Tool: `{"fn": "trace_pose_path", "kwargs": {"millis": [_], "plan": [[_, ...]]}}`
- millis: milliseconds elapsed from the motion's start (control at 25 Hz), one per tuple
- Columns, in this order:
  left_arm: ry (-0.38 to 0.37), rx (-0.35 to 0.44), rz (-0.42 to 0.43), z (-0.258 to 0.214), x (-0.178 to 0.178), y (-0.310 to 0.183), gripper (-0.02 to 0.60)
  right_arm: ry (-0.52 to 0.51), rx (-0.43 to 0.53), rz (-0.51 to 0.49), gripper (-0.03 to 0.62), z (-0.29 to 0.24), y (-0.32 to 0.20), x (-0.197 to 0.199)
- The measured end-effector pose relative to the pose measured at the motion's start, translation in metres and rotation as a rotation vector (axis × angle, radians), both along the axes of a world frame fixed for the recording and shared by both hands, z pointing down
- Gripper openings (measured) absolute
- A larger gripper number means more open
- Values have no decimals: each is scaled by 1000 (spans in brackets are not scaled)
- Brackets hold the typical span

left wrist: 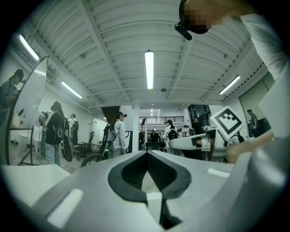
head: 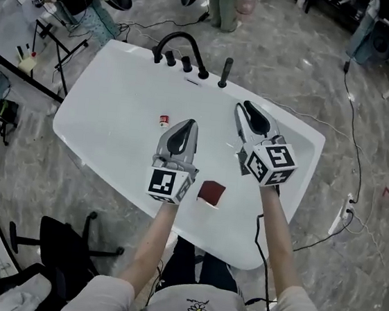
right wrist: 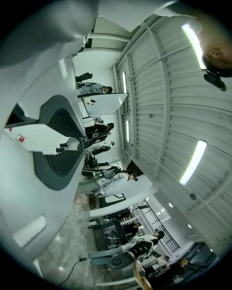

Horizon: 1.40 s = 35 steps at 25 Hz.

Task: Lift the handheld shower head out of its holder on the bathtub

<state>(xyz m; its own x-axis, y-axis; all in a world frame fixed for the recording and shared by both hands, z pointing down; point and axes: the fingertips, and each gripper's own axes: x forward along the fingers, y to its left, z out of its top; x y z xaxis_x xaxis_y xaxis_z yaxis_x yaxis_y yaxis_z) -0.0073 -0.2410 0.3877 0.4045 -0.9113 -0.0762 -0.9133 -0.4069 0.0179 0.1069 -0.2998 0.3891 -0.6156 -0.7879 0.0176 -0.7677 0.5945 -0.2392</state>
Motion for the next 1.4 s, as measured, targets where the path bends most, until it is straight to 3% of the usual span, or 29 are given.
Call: {"fn": "trace_pose_path", "kwargs": {"millis": [280,600,1000,1200,1400], "plan": [[3,-69,31,90,-21,-71,0,47,-76,51,224,87,-120,-20],[51,-139,100,159,-18,-123,0,245,-195,111,273,198,-230,-44],[87,-182,95,211,-37,-172,0,223,-329,150,273,276,-288,-56],[144,-226,14,231,-60,-179,0,300,-383,227,162,307,-300,-55],[140,-237,-13,240,-77,-170,0,312,-359,252,152,311,-300,-56]]}}
